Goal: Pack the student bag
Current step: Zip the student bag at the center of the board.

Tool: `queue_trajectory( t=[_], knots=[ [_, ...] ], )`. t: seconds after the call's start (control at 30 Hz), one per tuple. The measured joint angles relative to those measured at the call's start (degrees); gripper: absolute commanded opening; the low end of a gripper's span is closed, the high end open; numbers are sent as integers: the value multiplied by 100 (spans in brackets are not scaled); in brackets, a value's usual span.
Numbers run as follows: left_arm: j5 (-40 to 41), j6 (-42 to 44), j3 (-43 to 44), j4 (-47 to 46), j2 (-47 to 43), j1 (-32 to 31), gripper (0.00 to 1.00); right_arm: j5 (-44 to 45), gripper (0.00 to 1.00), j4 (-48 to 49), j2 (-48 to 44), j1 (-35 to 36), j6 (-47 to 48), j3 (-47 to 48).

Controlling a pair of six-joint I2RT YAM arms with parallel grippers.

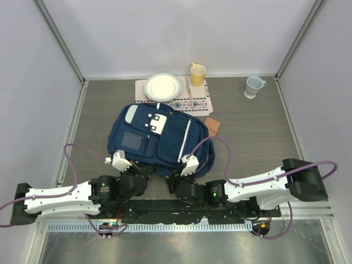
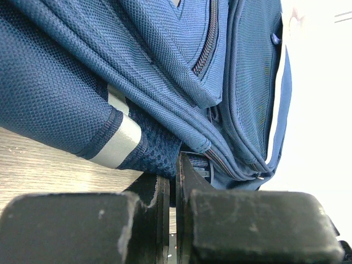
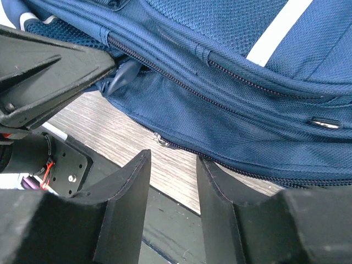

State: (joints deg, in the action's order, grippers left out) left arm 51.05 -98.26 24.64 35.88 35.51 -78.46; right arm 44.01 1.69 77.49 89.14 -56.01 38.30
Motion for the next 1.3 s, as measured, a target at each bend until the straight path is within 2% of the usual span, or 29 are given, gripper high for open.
queue_trajectory(
  t=[0.33, 0.7, 0.9, 0.93, 1.0, 1.2, 1.23, 1.3],
  knots=[
    [0, 4, 0, 7, -55, 0, 0, -175, 44, 313, 234, -9, 170, 2],
    [-4, 42, -2, -2, -197, 11, 0, -387, 44, 553, 417, -376, 332, 7],
    [2, 114, -2, -4, -254, 20, 0, -581, 37, 863, 509, -546, 538, 7],
    [2, 120, -4, -4, -260, 20, 0, -605, 32, 905, 553, -566, 566, 7],
    [0, 122, -13, -13, -275, 20, 0, -658, 28, 990, 647, -601, 638, 7],
    [-4, 122, -83, -55, -330, 20, 0, -713, 24, 1113, 804, -643, 772, 81],
    [-4, 120, -92, -57, -348, 20, 0, -713, 25, 1115, 804, -645, 785, 83],
    [-4, 120, -101, -63, -367, 20, 0, -710, 37, 1110, 804, -645, 789, 87]
  ],
)
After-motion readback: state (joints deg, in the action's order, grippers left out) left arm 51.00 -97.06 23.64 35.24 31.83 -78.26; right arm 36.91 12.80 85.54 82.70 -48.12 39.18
